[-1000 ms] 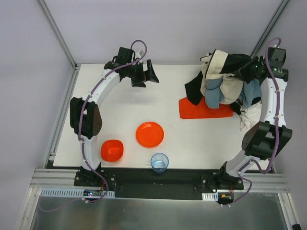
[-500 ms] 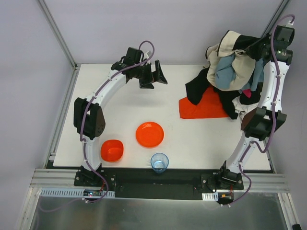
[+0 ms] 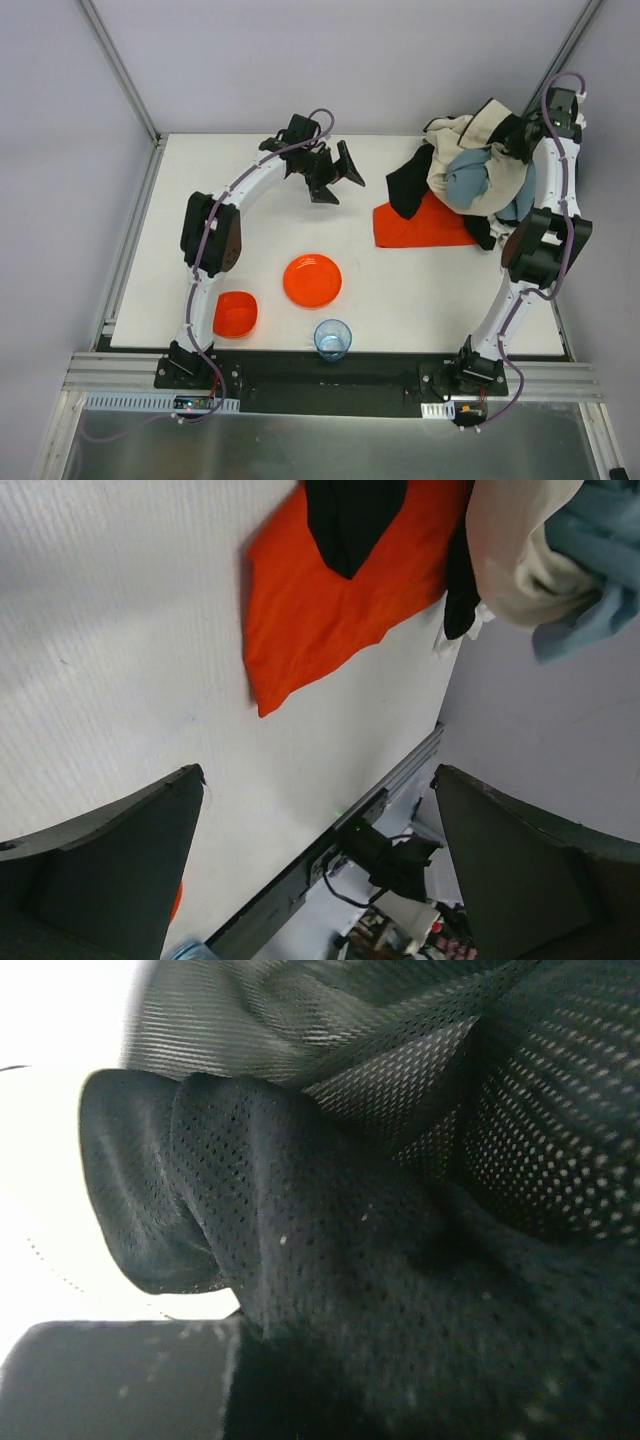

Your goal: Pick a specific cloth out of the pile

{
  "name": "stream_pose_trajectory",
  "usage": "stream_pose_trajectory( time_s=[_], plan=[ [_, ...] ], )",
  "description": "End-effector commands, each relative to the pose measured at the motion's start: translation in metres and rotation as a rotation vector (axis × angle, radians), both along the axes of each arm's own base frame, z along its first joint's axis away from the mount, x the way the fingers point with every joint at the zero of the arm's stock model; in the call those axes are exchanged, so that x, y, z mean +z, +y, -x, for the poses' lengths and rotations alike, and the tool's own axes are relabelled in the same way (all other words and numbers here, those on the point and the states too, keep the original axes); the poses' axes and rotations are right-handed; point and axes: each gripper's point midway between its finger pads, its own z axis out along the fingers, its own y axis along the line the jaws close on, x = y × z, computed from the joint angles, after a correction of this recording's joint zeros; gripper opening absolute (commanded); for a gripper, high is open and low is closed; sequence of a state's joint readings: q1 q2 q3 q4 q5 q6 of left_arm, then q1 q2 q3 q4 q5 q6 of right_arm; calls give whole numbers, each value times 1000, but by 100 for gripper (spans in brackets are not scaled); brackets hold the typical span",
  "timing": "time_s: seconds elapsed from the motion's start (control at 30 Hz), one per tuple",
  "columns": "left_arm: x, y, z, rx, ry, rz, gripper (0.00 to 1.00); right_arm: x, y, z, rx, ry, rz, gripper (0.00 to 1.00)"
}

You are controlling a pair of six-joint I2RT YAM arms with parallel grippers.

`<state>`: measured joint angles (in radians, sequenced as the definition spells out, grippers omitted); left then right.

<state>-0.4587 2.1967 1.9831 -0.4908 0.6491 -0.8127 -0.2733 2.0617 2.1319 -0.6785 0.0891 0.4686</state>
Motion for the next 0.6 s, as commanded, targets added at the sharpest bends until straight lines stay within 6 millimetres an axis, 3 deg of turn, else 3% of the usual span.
stream_pose_trajectory(
  time_s=[0.0,0.13,0.3,0.57],
  plan=[
    [-4,-20,-7,41,122,59,98,-44,-18,11,-63,81,-5,1],
    [-19,-42,-11,40,193,80,89,-70,-26,21,-83,132,-41,1],
    [-45,-72,-12,26,278,105,76,-85,-35,27,-98,149,-96,1],
    [-95,-80,-5,81,376,33,69,-100,-38,38,-101,173,-156,1]
  ],
)
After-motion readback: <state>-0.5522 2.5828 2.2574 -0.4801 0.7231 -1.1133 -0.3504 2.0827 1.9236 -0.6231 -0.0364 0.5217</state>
